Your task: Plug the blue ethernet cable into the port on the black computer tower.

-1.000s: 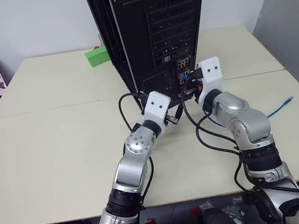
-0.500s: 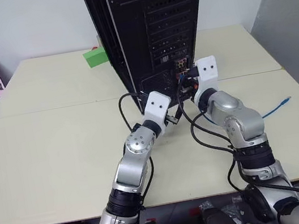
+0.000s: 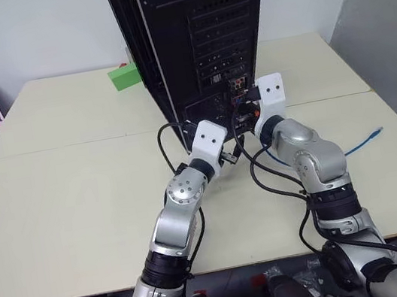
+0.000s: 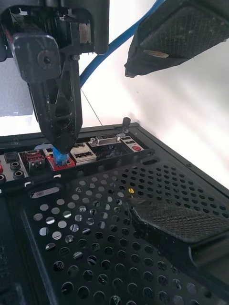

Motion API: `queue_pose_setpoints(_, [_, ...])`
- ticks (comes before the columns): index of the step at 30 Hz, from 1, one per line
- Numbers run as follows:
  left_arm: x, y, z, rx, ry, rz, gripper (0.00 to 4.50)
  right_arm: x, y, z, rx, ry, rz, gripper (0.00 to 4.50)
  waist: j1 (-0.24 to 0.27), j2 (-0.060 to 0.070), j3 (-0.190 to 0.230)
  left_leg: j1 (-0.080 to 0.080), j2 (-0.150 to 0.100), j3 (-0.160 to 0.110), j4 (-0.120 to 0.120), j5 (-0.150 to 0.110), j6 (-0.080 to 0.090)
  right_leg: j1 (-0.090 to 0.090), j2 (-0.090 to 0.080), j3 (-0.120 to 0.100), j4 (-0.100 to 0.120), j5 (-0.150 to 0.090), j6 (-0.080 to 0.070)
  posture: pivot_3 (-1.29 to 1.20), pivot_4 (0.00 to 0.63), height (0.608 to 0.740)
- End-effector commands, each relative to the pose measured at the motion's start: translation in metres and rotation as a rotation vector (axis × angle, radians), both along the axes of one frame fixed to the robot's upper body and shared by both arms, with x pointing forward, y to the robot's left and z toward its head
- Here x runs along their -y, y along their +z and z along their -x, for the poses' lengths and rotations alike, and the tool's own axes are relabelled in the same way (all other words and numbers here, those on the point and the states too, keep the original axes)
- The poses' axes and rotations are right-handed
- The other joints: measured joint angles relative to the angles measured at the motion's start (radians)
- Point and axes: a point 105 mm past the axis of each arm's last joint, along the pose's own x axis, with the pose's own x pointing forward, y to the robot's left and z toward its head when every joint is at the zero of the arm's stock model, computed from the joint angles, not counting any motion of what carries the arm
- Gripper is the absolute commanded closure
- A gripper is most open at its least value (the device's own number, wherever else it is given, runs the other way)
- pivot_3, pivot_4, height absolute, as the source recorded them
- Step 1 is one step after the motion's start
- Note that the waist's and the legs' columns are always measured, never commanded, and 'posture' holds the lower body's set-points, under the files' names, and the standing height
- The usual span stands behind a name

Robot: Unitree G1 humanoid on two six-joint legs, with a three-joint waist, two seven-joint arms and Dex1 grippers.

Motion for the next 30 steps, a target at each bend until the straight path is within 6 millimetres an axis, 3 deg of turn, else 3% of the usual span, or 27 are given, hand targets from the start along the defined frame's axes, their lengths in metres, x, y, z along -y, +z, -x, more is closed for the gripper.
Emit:
queue_pose_setpoints(1, [0.000,0.016,0.005,0.044,-0.016,0.052,0.21,0.000,0.019,0.005,0.082,0.041,-0.020,3.80,0.000,0.000,0.000,0.000,0.000,0.000,0.000,0.000,0.000,0.000,0.000,0.000,0.000,0.000,0.000,0.00,0.150,0.740])
queue_pose_setpoints(6, [-0.005,0.020,0.006,0.039,-0.019,0.088,0.00,0.006,0.016,0.014,0.094,0.092,0.022,2.79,0.010,0.000,0.000,-0.002,0.000,0.000,0.000,0.000,0.000,0.000,0.000,-0.001,-0.001,0.000,0.000,0.00,0.150,0.740])
queue_pose_setpoints(9, [-0.007,0.023,0.010,0.044,-0.050,0.078,0.00,0.021,0.016,0.025,0.125,0.145,0.076,2.31,0.015,0.000,0.000,-0.006,0.000,0.000,0.000,0.000,0.000,-0.003,-0.001,-0.001,-0.001,0.000,0.000,0.00,0.150,0.740])
queue_pose_setpoints(15, [-0.031,0.009,0.018,-0.047,-0.073,-0.039,0.00,0.054,0.013,0.047,0.151,0.267,0.195,1.08,0.026,0.000,0.000,-0.007,-0.001,-0.001,0.000,0.000,0.000,-0.005,-0.001,-0.002,-0.002,0.000,0.000,0.00,0.150,0.740])
queue_pose_setpoints(19, [-0.050,0.011,0.029,-0.076,-0.126,-0.103,0.00,0.071,0.009,0.069,0.132,0.422,0.251,0.11,0.024,0.000,0.000,-0.007,0.000,-0.001,0.000,0.000,0.000,-0.005,-0.001,-0.002,-0.002,0.000,0.000,0.00,0.150,0.740])
queue_pose_setpoints(26, [-0.080,0.029,0.033,-0.078,-0.152,-0.133,0.00,0.081,0.029,0.092,0.150,0.586,0.192,0.01,0.024,-0.001,0.001,-0.007,0.000,-0.001,0.000,0.000,0.000,-0.004,-0.001,-0.002,-0.002,0.000,0.000,0.00,0.150,0.740])
queue_pose_setpoints(30, [-0.081,0.030,0.037,-0.089,-0.192,-0.130,0.00,0.081,0.032,0.092,0.159,0.592,0.196,0.01,0.026,-0.001,0.001,-0.007,0.000,-0.001,0.001,0.000,0.000,-0.004,-0.001,-0.002,-0.002,0.000,0.000,0.00,0.150,0.740])
